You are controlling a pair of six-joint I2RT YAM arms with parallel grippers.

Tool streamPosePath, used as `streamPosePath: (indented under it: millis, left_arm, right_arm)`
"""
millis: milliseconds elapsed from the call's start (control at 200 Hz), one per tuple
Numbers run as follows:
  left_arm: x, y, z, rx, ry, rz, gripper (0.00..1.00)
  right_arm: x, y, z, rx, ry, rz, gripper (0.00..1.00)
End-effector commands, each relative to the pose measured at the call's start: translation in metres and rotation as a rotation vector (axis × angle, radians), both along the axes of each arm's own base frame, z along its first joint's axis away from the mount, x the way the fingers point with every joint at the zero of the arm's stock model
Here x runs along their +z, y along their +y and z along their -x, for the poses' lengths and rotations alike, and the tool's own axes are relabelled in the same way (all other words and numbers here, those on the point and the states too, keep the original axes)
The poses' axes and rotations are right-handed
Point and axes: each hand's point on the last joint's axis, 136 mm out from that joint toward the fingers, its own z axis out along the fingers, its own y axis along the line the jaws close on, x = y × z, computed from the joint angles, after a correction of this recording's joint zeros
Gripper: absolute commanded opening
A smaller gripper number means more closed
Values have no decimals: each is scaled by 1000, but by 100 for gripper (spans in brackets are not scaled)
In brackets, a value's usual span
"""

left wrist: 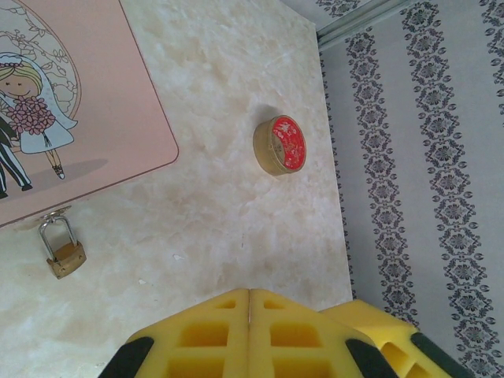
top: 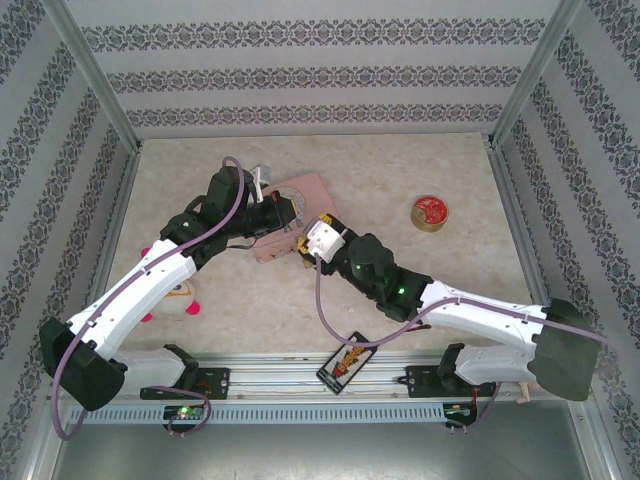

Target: Unlock the padlock with the key

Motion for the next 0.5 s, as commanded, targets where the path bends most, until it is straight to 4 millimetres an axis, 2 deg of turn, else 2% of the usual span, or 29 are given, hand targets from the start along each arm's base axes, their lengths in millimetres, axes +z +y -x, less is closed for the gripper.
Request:
streamPosePath:
  millis: [0,160,495]
  left_arm:
    - [4,1,2,8,-8,20,0]
    - [3,1,2,9,-4,24,0]
    - [2,-1,2,3,-1,23,0]
  right_arm:
    - [26,7,-4,-3,-68,-31,53]
    - [29,11,-8,-11,-76,-40,51]
    - [26,23,-12,4,-75,-29,41]
